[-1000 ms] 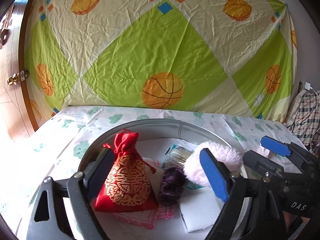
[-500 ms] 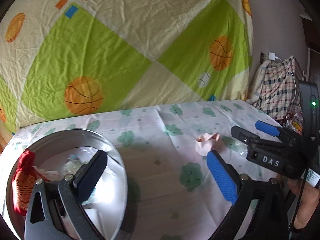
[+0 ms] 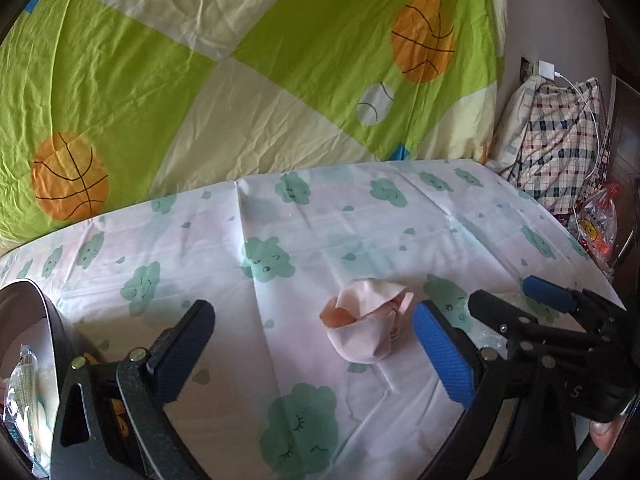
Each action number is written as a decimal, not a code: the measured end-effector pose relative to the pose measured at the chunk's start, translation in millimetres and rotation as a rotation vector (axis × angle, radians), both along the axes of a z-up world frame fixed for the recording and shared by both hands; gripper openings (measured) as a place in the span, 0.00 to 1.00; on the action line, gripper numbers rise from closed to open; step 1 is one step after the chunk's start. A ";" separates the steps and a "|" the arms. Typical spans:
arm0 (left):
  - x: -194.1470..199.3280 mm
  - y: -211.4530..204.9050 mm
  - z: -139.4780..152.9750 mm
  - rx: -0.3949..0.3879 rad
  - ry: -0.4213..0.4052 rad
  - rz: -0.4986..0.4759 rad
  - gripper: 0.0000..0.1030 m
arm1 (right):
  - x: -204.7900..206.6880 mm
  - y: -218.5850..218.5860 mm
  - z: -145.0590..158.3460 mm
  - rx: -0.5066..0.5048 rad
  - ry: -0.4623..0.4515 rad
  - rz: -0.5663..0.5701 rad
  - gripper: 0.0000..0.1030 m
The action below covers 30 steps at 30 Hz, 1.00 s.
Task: Organize soft objects
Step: 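Grasp the clear plastic bag with the right tool while the left tool approaches the pink cloth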
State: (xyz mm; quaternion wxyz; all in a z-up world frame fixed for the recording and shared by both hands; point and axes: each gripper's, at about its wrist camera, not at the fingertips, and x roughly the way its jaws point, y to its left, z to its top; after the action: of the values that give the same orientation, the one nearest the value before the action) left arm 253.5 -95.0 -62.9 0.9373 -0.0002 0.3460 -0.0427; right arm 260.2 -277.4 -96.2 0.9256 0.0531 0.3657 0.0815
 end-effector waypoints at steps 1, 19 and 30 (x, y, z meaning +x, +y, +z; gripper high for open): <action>0.7 2.5 -1.8 -0.008 0.004 -0.001 0.98 | 1.9 0.3 -2.3 -0.002 0.014 -0.001 0.79; 10.0 -8.5 -14.9 -0.007 0.047 -0.078 0.97 | 6.4 -0.5 -12.5 0.005 0.088 0.029 0.50; 14.2 -16.1 -16.6 0.007 0.061 -0.113 0.88 | -9.9 -9.6 -1.0 0.020 0.010 -0.037 0.50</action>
State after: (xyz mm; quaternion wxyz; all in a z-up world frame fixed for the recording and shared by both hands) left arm 267.7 -111.1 -79.4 0.9223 0.0216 0.3741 -0.0943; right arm 250.3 -287.0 -97.2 0.9245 0.0694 0.3686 0.0675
